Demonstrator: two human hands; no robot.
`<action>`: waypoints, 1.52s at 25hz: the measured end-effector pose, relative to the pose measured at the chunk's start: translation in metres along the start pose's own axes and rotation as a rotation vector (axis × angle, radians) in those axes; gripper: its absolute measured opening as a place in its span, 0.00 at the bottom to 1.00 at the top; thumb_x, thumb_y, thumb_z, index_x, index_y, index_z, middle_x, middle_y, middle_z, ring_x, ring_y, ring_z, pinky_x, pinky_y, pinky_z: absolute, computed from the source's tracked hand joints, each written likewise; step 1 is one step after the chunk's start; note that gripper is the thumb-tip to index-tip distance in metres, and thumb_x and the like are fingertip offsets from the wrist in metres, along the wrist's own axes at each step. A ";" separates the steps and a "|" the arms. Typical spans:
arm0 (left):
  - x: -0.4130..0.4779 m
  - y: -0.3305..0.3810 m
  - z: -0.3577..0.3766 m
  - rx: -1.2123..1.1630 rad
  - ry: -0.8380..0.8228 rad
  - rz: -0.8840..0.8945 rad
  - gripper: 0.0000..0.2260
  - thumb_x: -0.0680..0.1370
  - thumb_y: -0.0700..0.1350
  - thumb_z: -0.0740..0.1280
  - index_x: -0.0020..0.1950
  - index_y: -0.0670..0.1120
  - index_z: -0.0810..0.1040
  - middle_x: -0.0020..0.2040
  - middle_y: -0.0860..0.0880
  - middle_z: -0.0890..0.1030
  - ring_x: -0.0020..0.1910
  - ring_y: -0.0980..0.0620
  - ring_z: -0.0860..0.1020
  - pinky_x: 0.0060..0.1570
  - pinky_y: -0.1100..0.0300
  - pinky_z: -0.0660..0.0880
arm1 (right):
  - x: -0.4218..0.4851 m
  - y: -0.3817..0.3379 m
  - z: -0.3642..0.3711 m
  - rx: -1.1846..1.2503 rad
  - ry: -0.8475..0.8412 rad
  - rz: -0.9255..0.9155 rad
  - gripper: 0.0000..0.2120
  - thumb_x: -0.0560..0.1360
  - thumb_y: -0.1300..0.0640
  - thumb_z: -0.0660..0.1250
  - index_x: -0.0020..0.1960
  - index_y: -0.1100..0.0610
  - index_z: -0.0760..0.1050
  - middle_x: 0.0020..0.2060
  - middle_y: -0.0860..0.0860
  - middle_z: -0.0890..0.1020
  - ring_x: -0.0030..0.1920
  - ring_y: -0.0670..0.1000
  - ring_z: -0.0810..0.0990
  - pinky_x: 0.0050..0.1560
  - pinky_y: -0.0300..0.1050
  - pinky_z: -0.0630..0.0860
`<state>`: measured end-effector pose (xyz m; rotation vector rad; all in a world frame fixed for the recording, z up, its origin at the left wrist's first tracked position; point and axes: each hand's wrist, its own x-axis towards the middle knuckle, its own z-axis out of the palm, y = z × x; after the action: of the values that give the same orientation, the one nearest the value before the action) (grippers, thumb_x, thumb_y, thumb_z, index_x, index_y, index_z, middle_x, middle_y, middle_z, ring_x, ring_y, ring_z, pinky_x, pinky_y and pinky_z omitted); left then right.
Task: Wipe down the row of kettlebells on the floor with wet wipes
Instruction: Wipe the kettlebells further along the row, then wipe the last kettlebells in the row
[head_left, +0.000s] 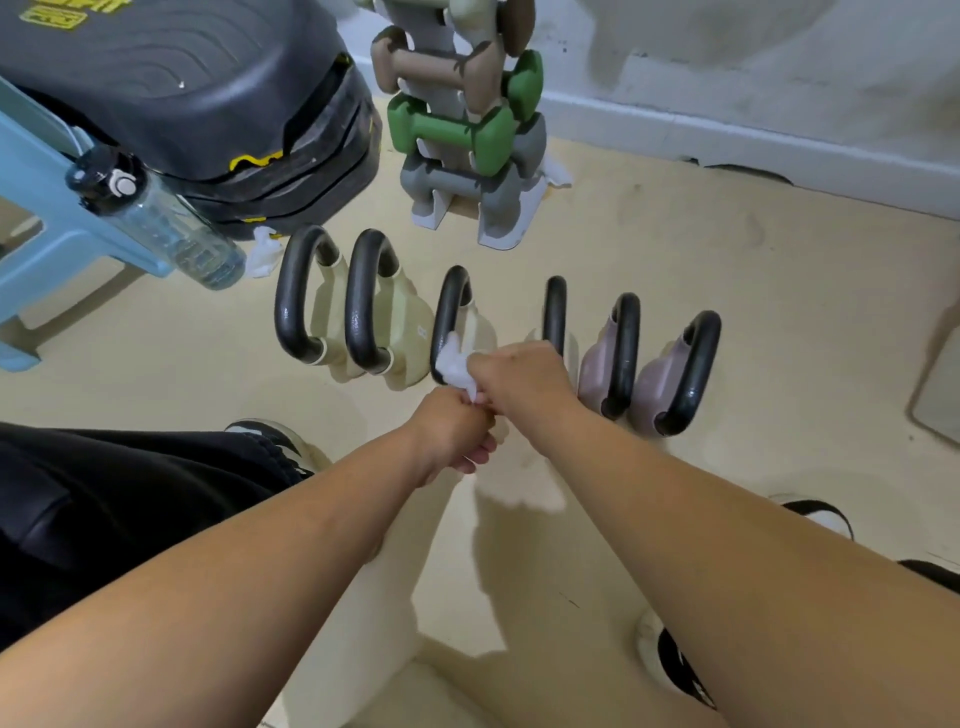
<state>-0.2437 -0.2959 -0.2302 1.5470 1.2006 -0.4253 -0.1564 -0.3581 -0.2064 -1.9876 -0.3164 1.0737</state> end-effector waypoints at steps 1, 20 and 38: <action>-0.004 0.005 0.004 0.001 0.004 0.033 0.11 0.79 0.40 0.62 0.54 0.38 0.81 0.40 0.41 0.82 0.30 0.47 0.78 0.36 0.55 0.76 | -0.006 -0.002 -0.012 0.038 0.037 -0.044 0.13 0.69 0.52 0.68 0.35 0.63 0.78 0.30 0.58 0.82 0.33 0.53 0.80 0.39 0.46 0.79; -0.008 0.011 0.024 -0.073 0.057 0.102 0.07 0.78 0.37 0.59 0.48 0.45 0.76 0.39 0.44 0.82 0.35 0.48 0.78 0.37 0.58 0.74 | 0.026 0.026 -0.034 0.011 0.247 0.138 0.16 0.77 0.50 0.64 0.61 0.56 0.68 0.50 0.53 0.77 0.52 0.55 0.78 0.56 0.48 0.76; 0.006 0.019 0.029 -0.145 0.181 0.155 0.03 0.76 0.38 0.62 0.45 0.44 0.75 0.38 0.42 0.82 0.33 0.46 0.78 0.36 0.55 0.76 | 0.014 0.015 -0.057 0.074 0.366 0.049 0.13 0.81 0.52 0.58 0.39 0.55 0.70 0.31 0.51 0.73 0.34 0.52 0.74 0.31 0.40 0.63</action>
<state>-0.2165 -0.3168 -0.2354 1.5639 1.2107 -0.0948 -0.1056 -0.3907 -0.2097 -2.0846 -0.0324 0.7182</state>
